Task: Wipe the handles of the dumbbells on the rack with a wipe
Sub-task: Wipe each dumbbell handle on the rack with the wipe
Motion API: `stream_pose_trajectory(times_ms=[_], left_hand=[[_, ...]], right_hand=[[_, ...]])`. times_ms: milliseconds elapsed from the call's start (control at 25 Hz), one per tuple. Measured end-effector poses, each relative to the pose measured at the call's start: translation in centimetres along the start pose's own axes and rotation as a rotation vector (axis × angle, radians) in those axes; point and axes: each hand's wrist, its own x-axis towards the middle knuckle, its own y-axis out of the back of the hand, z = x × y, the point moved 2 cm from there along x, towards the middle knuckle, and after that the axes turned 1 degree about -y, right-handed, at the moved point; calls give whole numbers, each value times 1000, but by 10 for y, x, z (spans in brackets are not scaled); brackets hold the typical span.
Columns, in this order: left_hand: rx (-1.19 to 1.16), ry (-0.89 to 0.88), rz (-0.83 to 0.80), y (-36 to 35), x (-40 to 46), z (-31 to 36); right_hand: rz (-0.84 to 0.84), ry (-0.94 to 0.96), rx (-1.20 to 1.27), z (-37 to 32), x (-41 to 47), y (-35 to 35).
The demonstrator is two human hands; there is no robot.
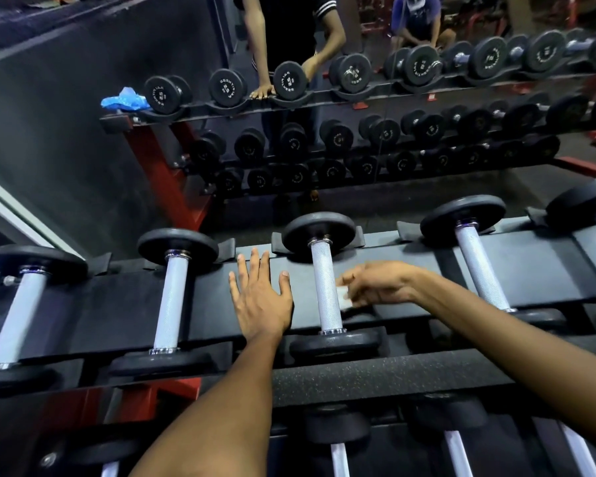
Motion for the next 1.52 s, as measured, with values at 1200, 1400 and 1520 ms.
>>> stream_pose_trajectory(times_ms=[1200,1400,1520], left_hand=[[-51,8,12,4,-4,2],[-62,20,12,5,-4,1],[-61,19,9,5,-3,3]], right_hand=[[990,600,-91,-20,-8,-43],[1032,625,-340,-19,-11,-33],[1029,655,-498,-23,-14,-40]])
